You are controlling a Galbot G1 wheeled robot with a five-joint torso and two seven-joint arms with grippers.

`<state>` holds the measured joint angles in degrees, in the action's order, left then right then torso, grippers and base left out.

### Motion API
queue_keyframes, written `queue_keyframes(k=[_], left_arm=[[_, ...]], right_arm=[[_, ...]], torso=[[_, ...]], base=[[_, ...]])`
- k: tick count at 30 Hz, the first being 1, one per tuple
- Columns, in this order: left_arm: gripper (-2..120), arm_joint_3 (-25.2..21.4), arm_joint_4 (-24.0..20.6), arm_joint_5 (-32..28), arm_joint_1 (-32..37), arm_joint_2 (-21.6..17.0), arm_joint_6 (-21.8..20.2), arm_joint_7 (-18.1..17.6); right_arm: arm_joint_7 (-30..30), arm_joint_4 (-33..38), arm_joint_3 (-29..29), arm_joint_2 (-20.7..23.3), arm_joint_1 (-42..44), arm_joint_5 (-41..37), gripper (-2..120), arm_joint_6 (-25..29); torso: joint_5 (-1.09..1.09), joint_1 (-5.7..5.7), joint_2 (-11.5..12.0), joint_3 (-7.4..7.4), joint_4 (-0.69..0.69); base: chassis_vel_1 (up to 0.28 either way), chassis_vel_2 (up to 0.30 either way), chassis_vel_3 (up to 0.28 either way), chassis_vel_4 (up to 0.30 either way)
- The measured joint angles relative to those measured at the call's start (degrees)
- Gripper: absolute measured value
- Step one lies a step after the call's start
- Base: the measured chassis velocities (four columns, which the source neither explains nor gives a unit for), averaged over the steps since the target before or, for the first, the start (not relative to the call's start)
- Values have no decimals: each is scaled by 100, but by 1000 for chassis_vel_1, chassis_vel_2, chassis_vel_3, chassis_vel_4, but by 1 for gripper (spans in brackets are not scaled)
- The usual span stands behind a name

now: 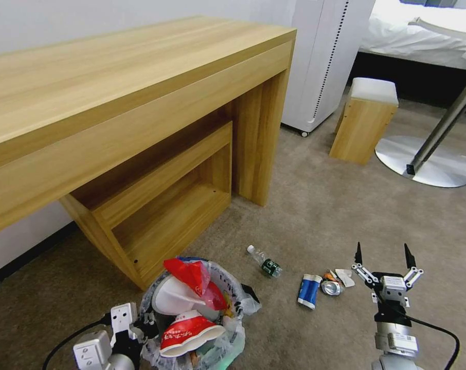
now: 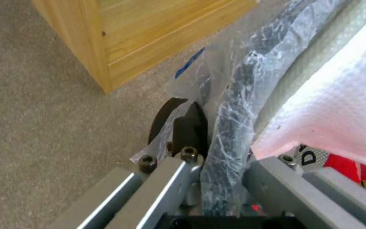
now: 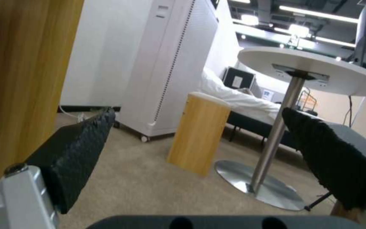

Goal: Pick up the trash bin and place the garbage on the floor into it.

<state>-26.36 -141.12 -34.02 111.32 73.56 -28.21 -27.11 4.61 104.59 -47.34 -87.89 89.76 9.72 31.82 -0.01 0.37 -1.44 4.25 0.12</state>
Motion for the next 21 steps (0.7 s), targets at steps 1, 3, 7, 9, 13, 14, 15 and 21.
queue_keyframes(k=[1, 3, 7, 9, 13, 14, 15, 21], left_arm=[[0, 0, 0, 0, 0, 0, 0, 0], [0, 40, 23, 45, -2, 21, 0, 9], [0, 93, 56, 115, -10, 70, 1, 18], [0, 115, 68, 146, -9, 92, 2, 21], [0, 171, 101, 221, -11, 155, 11, 28], [0, 186, 109, 247, -11, 169, 12, 33], [0, 197, 113, 260, -12, 180, 12, 34], [0, 221, 132, 325, -1, 224, 17, 47]], right_arm=[[0, 0, 0, 0, 0, 0, 100, 0], [0, -14, 1, 12, -5, -2, 100, -2], [1, -35, 0, 35, -20, -14, 100, -7], [2, -46, 0, 45, -26, -17, 100, -7], [2, -61, 8, 57, -42, -24, 100, -11], [1, -61, 19, 60, -46, -26, 100, -16], [1, -65, 26, 63, -53, -26, 100, -18], [2, -88, 60, 83, -83, -41, 100, -29]], torso=[[0, 0, 0, 0, 0], [0, 0, 0, 0, 0], [0, 0, 0, 0, 0], [0, 0, 0, 0, 0], [0, 0, 0, 0, 0], [0, 0, 0, 0, 0], [0, 0, 0, 0, 0], [0, 0, 0, 0, 0]], base=[[-50, 43, 58, -48], [-56, 41, 48, -49], [-55, 53, 69, -50], [-58, 77, 43, -48], [-28, 19, 17, -28], [-41, 38, 40, -64], [-41, 40, 43, -64], [-50, 46, 48, -41]])
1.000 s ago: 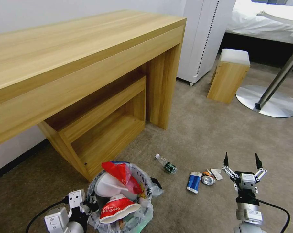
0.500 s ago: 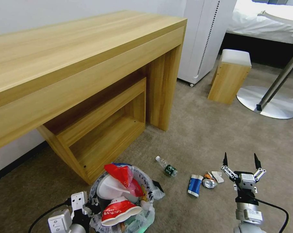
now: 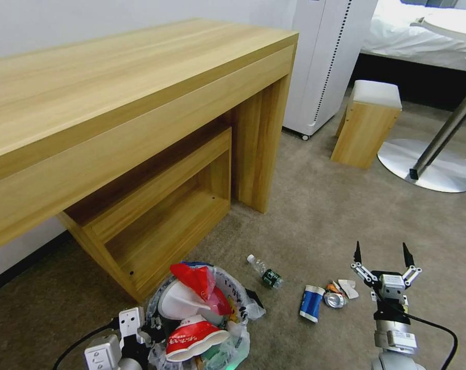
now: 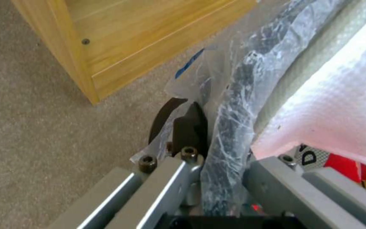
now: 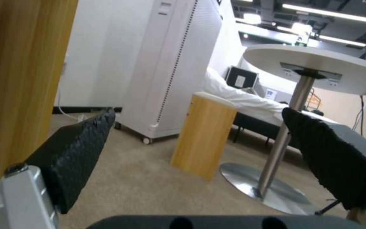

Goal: Pick up the trash bin and place the garbage on the floor into it.

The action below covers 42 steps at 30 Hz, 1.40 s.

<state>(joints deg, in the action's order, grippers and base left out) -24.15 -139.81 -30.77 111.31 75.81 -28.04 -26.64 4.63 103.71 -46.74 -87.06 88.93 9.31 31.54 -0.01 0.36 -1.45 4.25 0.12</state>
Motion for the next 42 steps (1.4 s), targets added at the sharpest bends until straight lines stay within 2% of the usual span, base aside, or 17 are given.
queue_keyframes(k=[11, 21, 31, 33, 36, 37, 38, 40, 41, 42], left_arm=[[0, 46, 2, 55, 34, 15, 11, 18], [0, -125, -163, -208, 37, -219, -2, -56], [0, -143, -210, -222, 74, -225, -4, -75], [0, -142, -210, -204, 89, -207, -4, -74], [0, -123, -210, -124, 127, -142, 1, -60], [0, -114, -208, -93, 141, -122, 2, -44], [0, -114, -208, -93, 141, -122, 2, -44], [0, -111, -209, -45, 173, -102, 7, -23], [0, -111, -209, -45, 173, -102, 7, -23], [0, -117, -214, -23, 192, -100, 13, -10]], right_arm=[[-5, 4, 55, -16, -18, 4, 100, -41], [-16, 44, 68, -40, 15, 30, 100, -46], [75, 43, 137, 0, 5, 74, 100, -130], [310, 45, 197, 86, -2, 136, 100, -258], [900, 122, 438, 570, 11, 287, 100, -755], [988, 150, 534, 806, 26, 179, 100, -943], [988, 150, 534, 806, 26, 179, 100, -943], [1077, 188, 683, 1352, -9, -266, 100, -1294], [1077, 188, 683, 1352, -9, -266, 100, -1294], [1085, 192, 720, 1632, -37, -387, 100, -1417]], torso=[[1, 0, 0, 0, 0], [0, 0, 0, 0, 0], [1, 0, 0, 0, 0], [0, 0, 0, 0, 0], [0, 1, 0, 0, 0], [0, 1, 0, 0, 0], [0, 1, 0, 0, 0], [-3, 1, 0, 0, 1], [-3, 1, 0, 0, 1], [-1, 1, 0, 0, 0]], base=[[-51, 44, 47, -45], [-45, 48, 49, -47], [-50, 46, 51, -44], [0, 0, 0, 0], [0, 0, 0, 0], [0, 0, 0, 0], [0, 0, 0, 0], [0, 0, 0, 0], [0, 0, 0, 0], [0, 0, 0, 0]])
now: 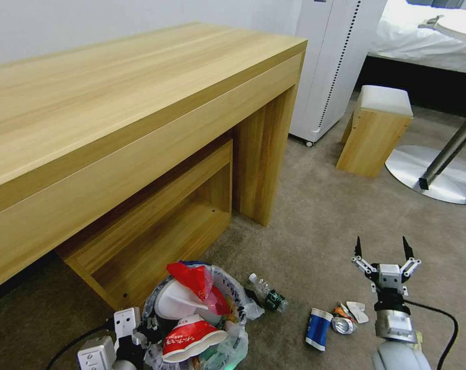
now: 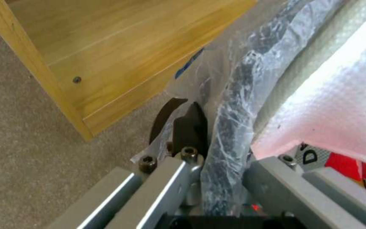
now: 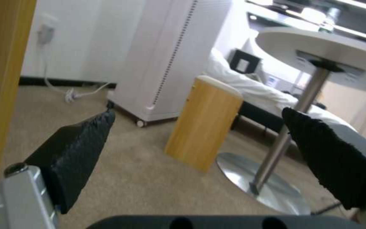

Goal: Pick up the trash bin and place the garbage on the floor into it.

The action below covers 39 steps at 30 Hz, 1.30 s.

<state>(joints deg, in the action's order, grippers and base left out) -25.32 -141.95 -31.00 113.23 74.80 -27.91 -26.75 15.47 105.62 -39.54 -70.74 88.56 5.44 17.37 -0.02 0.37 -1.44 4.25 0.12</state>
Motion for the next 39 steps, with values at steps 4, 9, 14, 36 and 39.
queue_keyframes(k=[4, 9, 14, 36, 39], left_arm=[[0, -51, -81, 17, 68, -57, 6, 18], [0, -111, -129, -116, 90, -109, 2, -37], [0, -164, -130, -519, 32, -257, 0, -170], [0, -135, 122, -2037, -611, -709, 215, -1357], [0, -122, 119, -2032, -603, -709, 215, -1357]], right_arm=[[215, -37, 351, 1268, -195, -614, 100, -585], [372, -170, 974, 2158, -738, -1879, 100, -1433], [5, -356, 1720, 2819, -1570, -3476, 100, -2086], [-1676, -1166, 3581, 2961, -2728, -4580, 100, -3372], [-1761, -1202, 3634, 2950, -2767, -4606, 100, -3361]], torso=[[3, 0, 0, 0, 0], [0, 0, 0, 0, 0], [0, 0, 0, 0, -2], [1, 0, 0, 0, 1], [1, 0, 0, 0, 1]], base=[[0, 0, 0, 0], [0, 0, 0, 0], [0, 0, 0, 0], [0, 0, 0, 0], [0, 0, 0, 0]])
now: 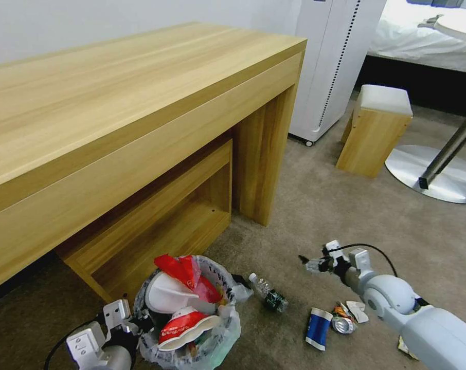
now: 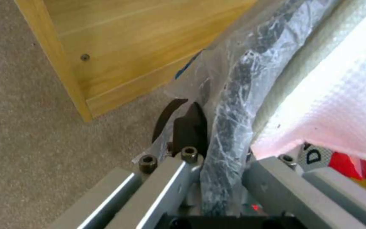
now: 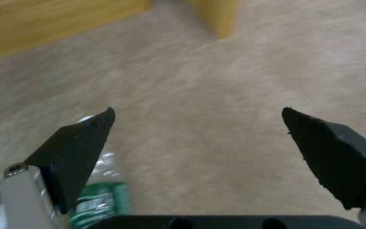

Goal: Pick up the trash bin and place the garbage on the floor into it.

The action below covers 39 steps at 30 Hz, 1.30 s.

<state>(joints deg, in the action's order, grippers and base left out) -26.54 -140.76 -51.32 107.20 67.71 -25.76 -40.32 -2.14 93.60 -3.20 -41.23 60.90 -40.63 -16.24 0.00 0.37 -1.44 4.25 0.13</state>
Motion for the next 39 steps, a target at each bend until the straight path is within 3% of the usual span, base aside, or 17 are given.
queue_keyframes(k=[4, 7, 12, 18, 26, 39], left_arm=[[0, 47, -5, 47, 33, 4, 0, 3], [0, 89, -13, 139, 70, 25, -6, 37], [0, 74, -18, 181, 112, 59, -9, 64], [0, 87, 16, 354, 180, 143, -9, 129], [0, 209, 147, 565, 172, 261, 1, 210], [0, 226, 184, 684, 211, 265, 20, 253]], right_arm=[[-293, -145, 181, -22, -138, -35, 100, 36], [-762, -516, 636, -92, -461, 18, 100, 224], [-907, -909, 1102, -256, -806, 28, 100, 249], [-998, -1632, 1704, -876, -1240, 292, 100, 367], [-1018, -2278, 1770, -1205, -1310, 606, 100, 559], [-1046, -2661, 2027, -1533, -1426, 739, 100, 657]], torso=[[1, 0, 0, 0, -1], [1, 0, 0, 0, -1], [1, 0, 0, 0, -1], [0, -1, 0, 0, -1], [0, -1, 0, 0, -1], [0, -1, 0, 0, 0]], base=[[0, 0, 0, 0], [0, 0, 0, 0], [0, 0, 0, 0], [0, 0, 0, 0], [0, 0, 0, 0], [0, 0, 0, 0]])
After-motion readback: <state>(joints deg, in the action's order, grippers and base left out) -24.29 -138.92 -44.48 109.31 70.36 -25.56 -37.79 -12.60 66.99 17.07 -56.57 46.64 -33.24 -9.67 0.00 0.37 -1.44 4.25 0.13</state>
